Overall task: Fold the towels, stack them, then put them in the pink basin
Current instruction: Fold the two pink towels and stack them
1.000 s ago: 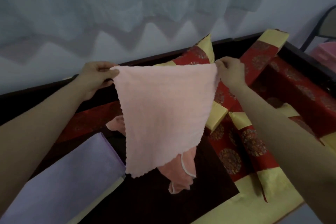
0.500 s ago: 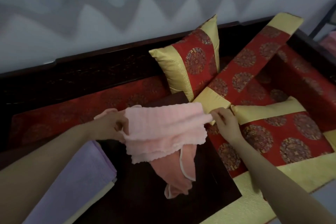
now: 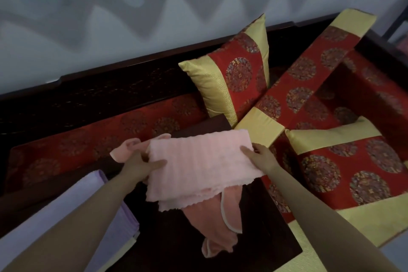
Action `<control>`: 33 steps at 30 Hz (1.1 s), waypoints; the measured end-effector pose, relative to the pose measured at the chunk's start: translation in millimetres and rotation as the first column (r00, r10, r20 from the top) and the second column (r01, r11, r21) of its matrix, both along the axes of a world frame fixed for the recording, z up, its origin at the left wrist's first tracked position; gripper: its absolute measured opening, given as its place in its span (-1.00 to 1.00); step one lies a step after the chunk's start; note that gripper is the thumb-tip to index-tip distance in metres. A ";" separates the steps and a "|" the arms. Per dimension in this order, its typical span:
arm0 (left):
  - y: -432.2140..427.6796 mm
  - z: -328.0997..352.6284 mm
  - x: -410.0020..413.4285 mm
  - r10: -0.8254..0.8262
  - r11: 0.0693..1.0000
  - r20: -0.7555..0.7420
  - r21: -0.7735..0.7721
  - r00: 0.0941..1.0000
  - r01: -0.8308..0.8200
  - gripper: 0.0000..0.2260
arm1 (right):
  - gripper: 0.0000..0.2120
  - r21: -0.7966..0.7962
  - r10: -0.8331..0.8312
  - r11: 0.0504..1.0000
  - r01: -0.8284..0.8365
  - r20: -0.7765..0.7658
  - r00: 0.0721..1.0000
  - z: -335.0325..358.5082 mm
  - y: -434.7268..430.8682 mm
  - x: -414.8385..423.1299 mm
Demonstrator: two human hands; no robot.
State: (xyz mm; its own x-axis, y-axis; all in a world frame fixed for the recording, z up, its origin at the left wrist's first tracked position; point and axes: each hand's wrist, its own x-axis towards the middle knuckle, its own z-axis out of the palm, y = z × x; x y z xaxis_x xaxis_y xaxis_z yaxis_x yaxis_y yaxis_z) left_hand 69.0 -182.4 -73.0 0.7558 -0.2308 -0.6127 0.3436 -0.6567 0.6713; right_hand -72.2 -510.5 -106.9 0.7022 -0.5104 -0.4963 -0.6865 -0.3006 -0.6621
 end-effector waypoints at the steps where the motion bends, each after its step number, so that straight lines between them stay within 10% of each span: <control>1: -3.4 -3.0 -2.7 0.070 0.997 -0.011 -0.042 0.997 -0.070 -0.54 | -0.55 -0.056 0.033 0.998 -0.032 0.022 0.999 -3.0 3.4 2.2; 8: -21.1 1.9 -23.1 0.302 0.951 0.249 -0.005 0.920 -0.310 -0.46 | -0.61 -0.253 -0.121 0.948 0.194 0.276 0.954 -1.9 19.7 2.7; 12: -13.1 1.3 -46.5 0.174 0.972 0.067 0.148 0.983 -0.182 -0.37 | -0.59 -0.445 -0.129 0.880 0.163 0.105 0.986 2.4 28.9 -10.6; 18: -2.6 15.9 -71.9 0.129 0.987 0.493 0.016 0.860 -0.157 -0.89 | -0.72 -0.533 0.000 0.846 0.034 0.063 0.998 -1.2 30.0 -28.5; 26: 13.3 7.0 -92.0 -0.062 0.977 0.124 0.210 0.990 0.035 -0.60 | -0.68 -0.259 -0.011 0.966 0.004 -0.024 1.000 11.6 1.9 -42.4; 33: -9.4 1.5 -75.2 0.380 0.923 -0.084 -0.026 0.921 -0.383 -0.01 | -0.48 -0.040 -0.130 0.991 0.130 0.015 0.991 12.3 17.7 -20.8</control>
